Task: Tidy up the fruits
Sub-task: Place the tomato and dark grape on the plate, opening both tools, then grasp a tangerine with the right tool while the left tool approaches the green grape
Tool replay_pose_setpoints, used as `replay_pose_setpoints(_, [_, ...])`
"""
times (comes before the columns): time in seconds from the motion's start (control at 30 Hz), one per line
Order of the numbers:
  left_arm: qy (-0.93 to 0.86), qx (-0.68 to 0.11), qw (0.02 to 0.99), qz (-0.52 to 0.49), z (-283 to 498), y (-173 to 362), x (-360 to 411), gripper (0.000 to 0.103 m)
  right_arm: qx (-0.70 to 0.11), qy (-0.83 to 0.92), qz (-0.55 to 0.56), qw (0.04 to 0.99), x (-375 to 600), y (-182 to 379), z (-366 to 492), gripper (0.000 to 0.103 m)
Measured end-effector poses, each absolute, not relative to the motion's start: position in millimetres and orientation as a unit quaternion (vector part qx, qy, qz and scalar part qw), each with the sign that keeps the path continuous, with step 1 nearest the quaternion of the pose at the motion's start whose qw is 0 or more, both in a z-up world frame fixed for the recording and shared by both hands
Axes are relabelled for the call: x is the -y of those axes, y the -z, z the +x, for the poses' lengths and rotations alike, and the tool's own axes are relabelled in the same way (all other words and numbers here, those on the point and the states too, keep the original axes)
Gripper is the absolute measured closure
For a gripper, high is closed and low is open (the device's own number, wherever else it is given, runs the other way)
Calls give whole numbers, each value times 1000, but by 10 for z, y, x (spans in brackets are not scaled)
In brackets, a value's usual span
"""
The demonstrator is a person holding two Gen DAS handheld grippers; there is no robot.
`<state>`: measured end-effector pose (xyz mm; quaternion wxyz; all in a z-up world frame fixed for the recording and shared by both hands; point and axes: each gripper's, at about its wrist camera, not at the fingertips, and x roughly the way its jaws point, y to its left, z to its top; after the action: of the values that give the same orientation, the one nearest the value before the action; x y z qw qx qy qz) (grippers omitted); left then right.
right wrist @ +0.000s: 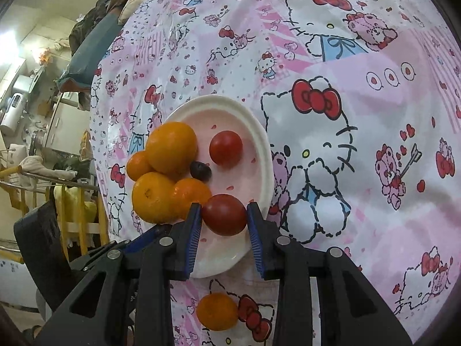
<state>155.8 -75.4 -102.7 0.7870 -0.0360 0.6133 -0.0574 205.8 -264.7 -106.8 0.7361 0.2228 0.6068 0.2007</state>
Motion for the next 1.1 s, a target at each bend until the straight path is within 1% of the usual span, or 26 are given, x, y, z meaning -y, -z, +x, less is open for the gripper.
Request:
replay_pose_setpoints(0.2, [51, -613, 787, -39, 1581, 1031, 735, 87, -604, -198, 222, 739, 2646, 1049, 2066, 67])
replay_pose_setpoints(0.23, [51, -613, 787, -38, 1581, 1030, 735, 85, -605, -197, 221, 739, 2645, 1051, 2068, 67])
replay_pose_setpoints(0.27, [50, -613, 787, -37, 1583, 1028, 737, 75, -605, -195, 222, 739, 2649, 1052, 2068, 67])
replay_pose_setpoints(0.3, [48, -613, 788, -36, 1585, 1028, 740, 66, -604, -195, 227, 739, 2660, 1047, 2069, 63])
replay_pose_setpoints(0.33, [46, -613, 788, -37, 1575, 1020, 732, 50, -601, -195, 230, 740, 2670, 1036, 2070, 51])
replay_pose_setpoints(0.37, [48, -610, 790, -38, 1568, 1003, 735, 41, -596, -196, 234, 742, 2682, 1012, 2069, 44])
replay_pose_setpoints(0.4, [48, -606, 793, -38, 1565, 983, 745, 38, -593, -197, 236, 745, 2693, 989, 2069, 35])
replay_pose_setpoints(0.47, [49, -603, 795, -34, 1547, 952, 751, 32, -585, -195, 235, 752, 2717, 936, 2074, 34])
replay_pose_setpoints(0.57, [49, -600, 798, -34, 1526, 922, 735, 31, -577, -189, 239, 757, 2764, 894, 2092, 31])
replay_pose_setpoints(0.63, [47, -597, 800, -40, 1515, 895, 696, 31, -571, -182, 239, 764, 2793, 857, 2095, 22])
replay_pose_setpoints(0.77, [38, -595, 801, -54, 1499, 857, 596, 27, -563, -181, 240, 770, 2817, 801, 2083, 20])
replay_pose_setpoints(0.83, [37, -591, 804, -59, 1481, 818, 561, 26, -560, -179, 241, 772, 2824, 779, 2069, 14])
replay_pose_setpoints(1.1, [37, -553, 830, -68, 1389, 575, 450, 26, -548, -176, 242, 782, 2842, 653, 1936, 13])
